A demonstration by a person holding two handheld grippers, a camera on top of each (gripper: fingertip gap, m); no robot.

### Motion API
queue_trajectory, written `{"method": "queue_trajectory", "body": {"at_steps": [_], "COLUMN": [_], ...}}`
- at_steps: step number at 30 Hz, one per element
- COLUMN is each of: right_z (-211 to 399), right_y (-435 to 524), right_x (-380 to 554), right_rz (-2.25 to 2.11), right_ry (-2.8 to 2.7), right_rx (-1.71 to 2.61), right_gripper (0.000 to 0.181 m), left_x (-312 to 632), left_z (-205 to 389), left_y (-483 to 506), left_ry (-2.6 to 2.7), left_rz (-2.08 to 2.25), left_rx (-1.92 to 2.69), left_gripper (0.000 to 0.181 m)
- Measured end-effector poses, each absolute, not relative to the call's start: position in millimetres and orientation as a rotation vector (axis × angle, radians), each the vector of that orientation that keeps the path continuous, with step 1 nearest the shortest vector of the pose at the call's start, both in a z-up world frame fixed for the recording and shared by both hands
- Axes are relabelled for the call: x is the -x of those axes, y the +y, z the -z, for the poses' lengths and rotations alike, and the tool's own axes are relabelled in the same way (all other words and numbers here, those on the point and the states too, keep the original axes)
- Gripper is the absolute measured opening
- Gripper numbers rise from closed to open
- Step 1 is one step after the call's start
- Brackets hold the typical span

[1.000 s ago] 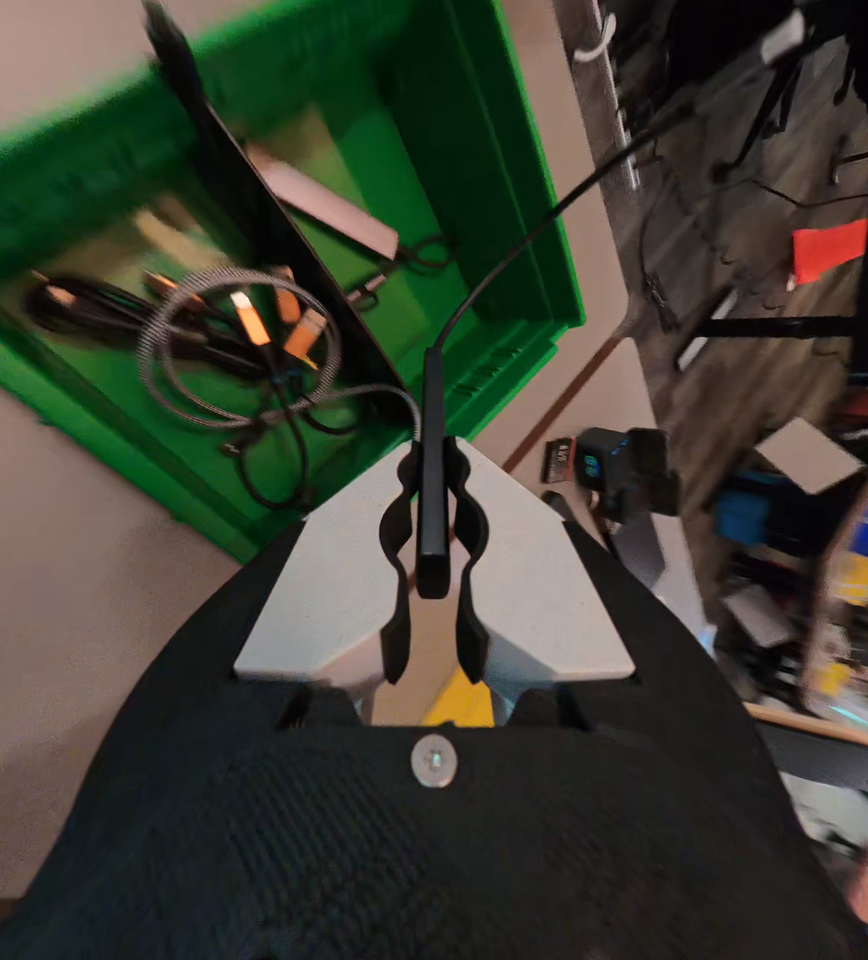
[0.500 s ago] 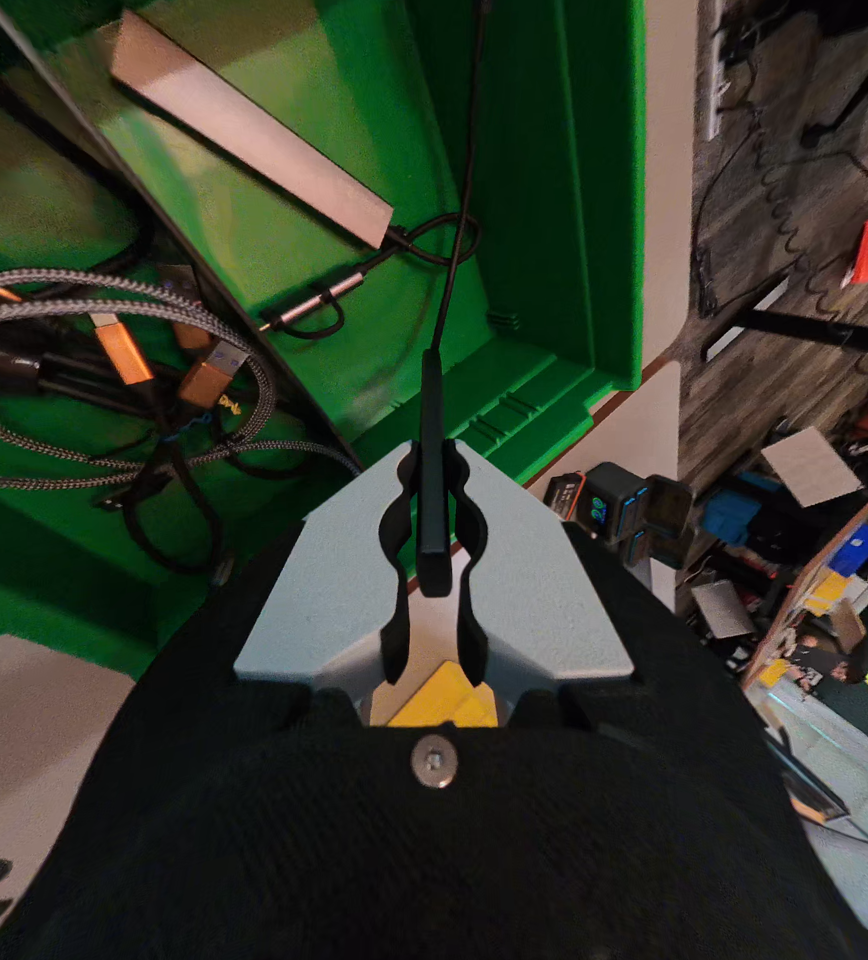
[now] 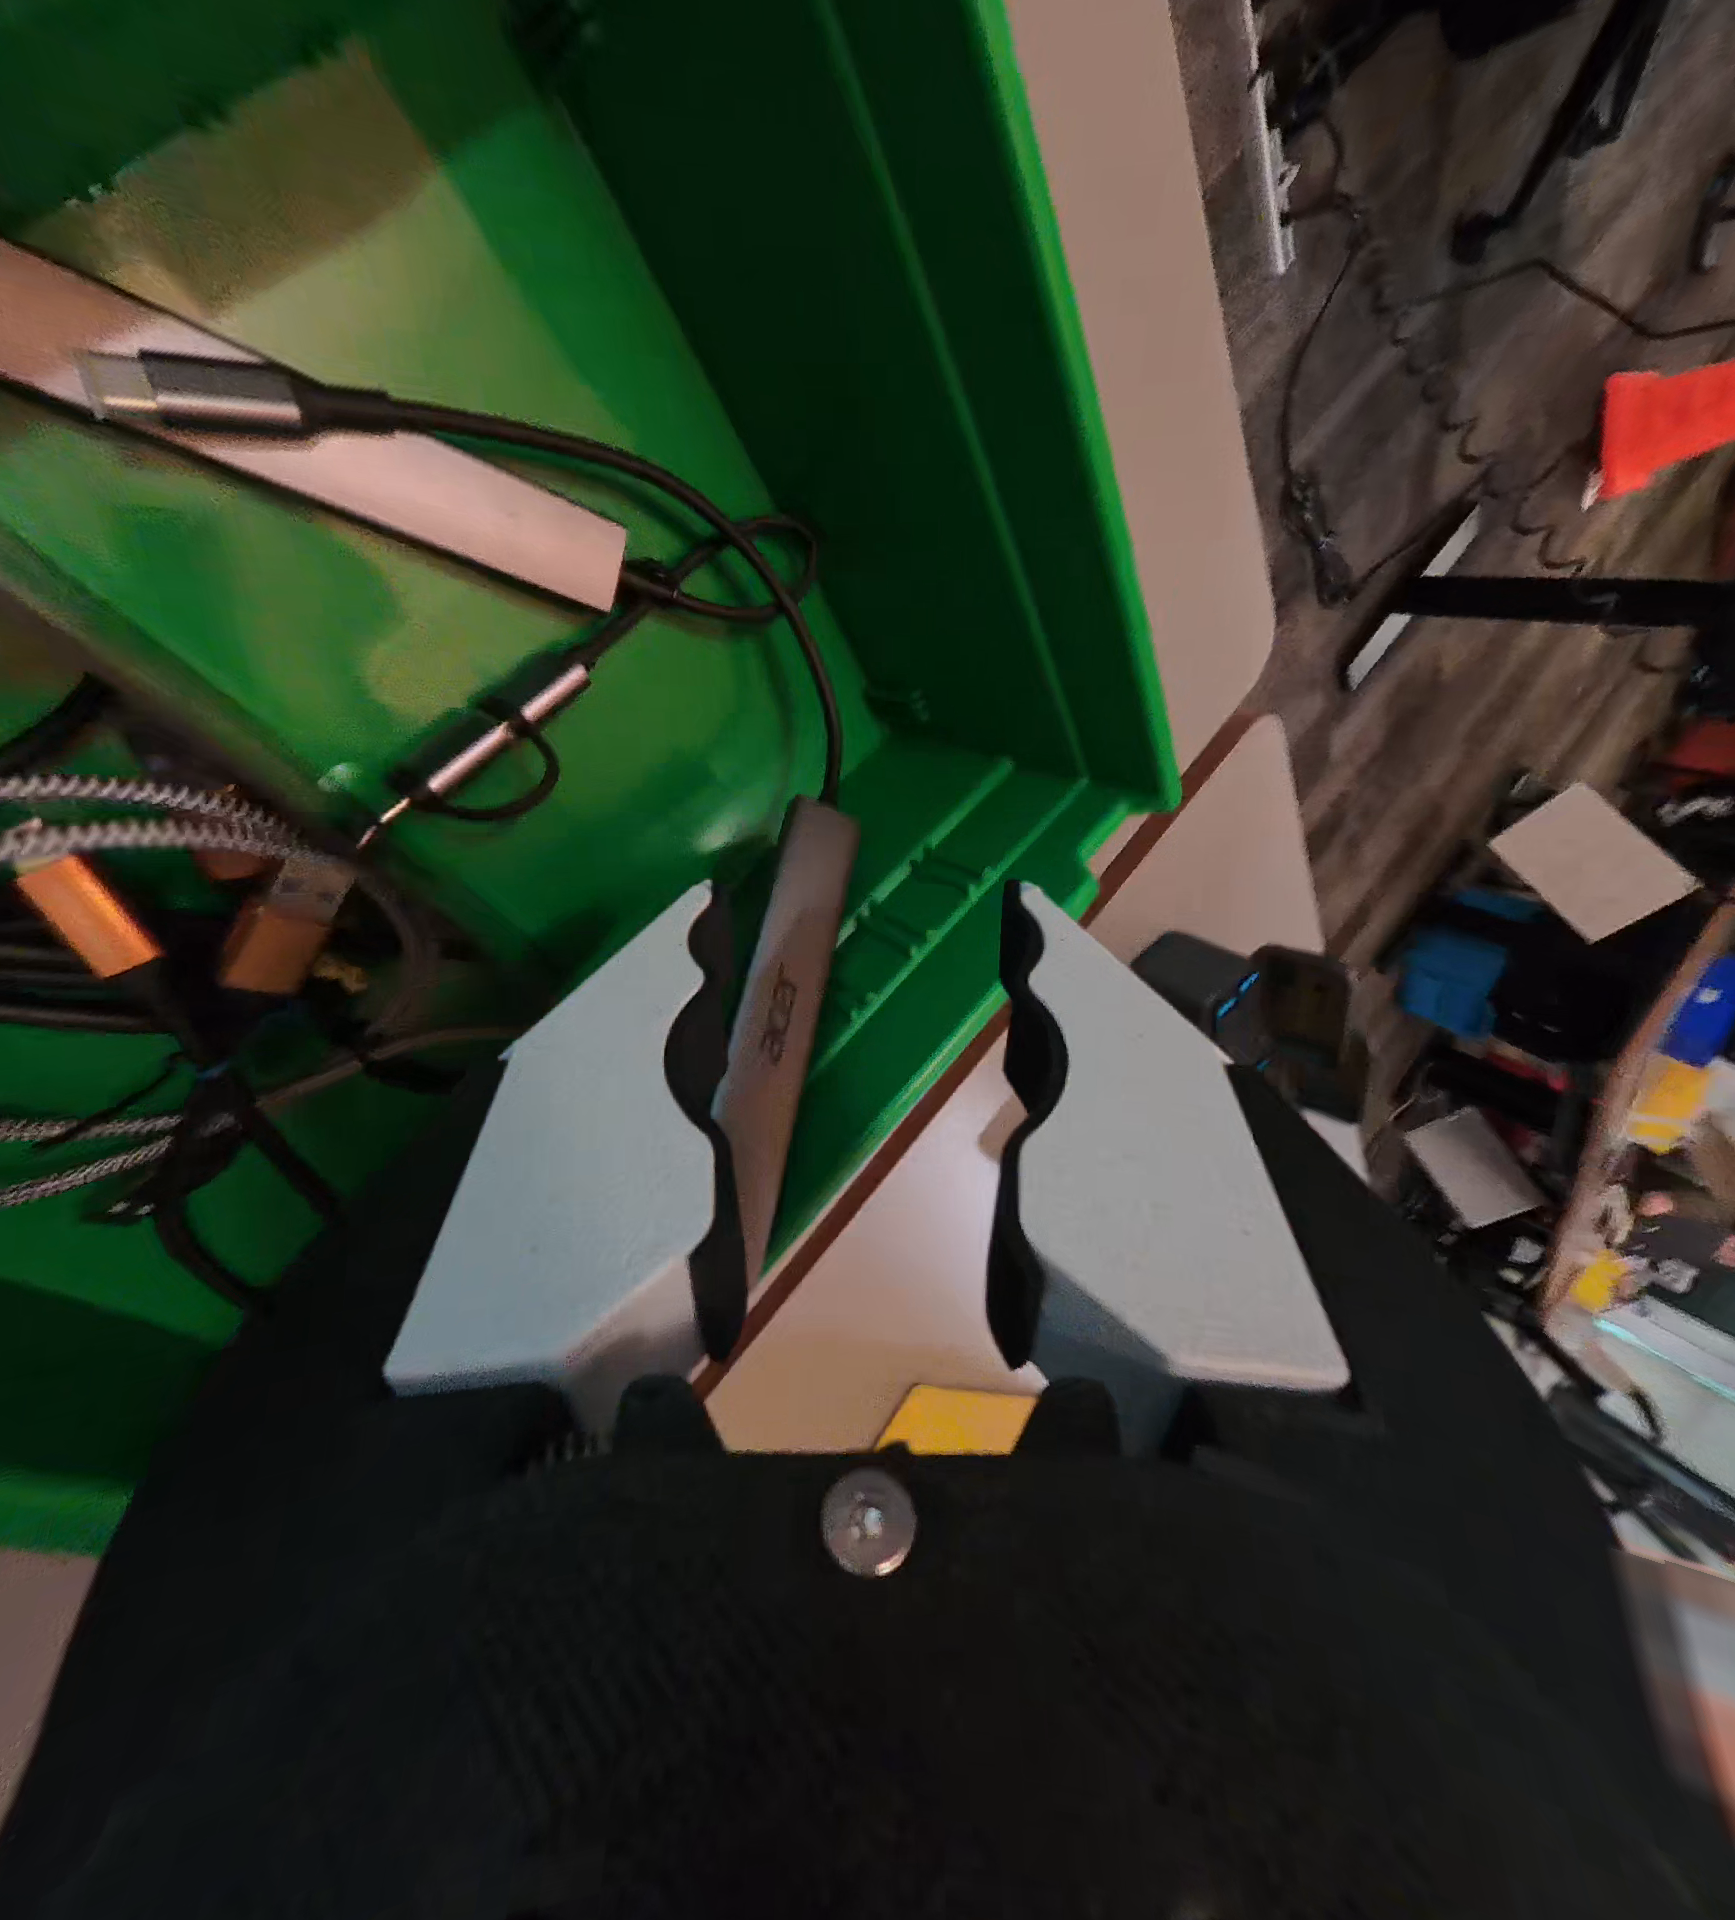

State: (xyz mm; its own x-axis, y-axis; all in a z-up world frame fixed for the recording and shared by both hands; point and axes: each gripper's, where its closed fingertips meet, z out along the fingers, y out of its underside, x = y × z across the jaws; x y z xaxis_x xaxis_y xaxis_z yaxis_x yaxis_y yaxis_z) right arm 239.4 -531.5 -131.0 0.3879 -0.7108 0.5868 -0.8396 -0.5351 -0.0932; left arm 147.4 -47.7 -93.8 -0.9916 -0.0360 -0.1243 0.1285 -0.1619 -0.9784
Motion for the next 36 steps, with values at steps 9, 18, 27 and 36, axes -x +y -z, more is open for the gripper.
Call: {"method": "queue_trajectory", "body": {"at_steps": [9, 18, 27, 36], "right_z": [123.5, 133.9, 127.1, 141.5], "right_y": [-532.1, -537.6, -548.6, -514.0], "right_x": [-152.6, -165.5, -177.9, -151.9], "right_rz": [-0.690, -0.913, -0.938, -0.783], "right_ry": [-1.501, -1.003, -1.311, -1.506], "right_rx": [-2.452, -2.455, -2.347, -2.411], "right_gripper": [0.044, 0.014, 0.013, 0.034], "left_x": [-147.5, -150.7, -150.3, -150.0], "left_z": [91.6, 94.5, 92.8, 88.0], "left_y": [-46.8, -46.4, -45.8, -43.6], "left_ry": [1.947, 1.941, 1.944, 1.927], "left_rz": [2.339, 2.317, 2.347, 2.382], "left_rx": [-0.091, -0.078, -0.069, -0.057], "left_gripper": [0.060, 0.055, 0.055, 0.054]}}
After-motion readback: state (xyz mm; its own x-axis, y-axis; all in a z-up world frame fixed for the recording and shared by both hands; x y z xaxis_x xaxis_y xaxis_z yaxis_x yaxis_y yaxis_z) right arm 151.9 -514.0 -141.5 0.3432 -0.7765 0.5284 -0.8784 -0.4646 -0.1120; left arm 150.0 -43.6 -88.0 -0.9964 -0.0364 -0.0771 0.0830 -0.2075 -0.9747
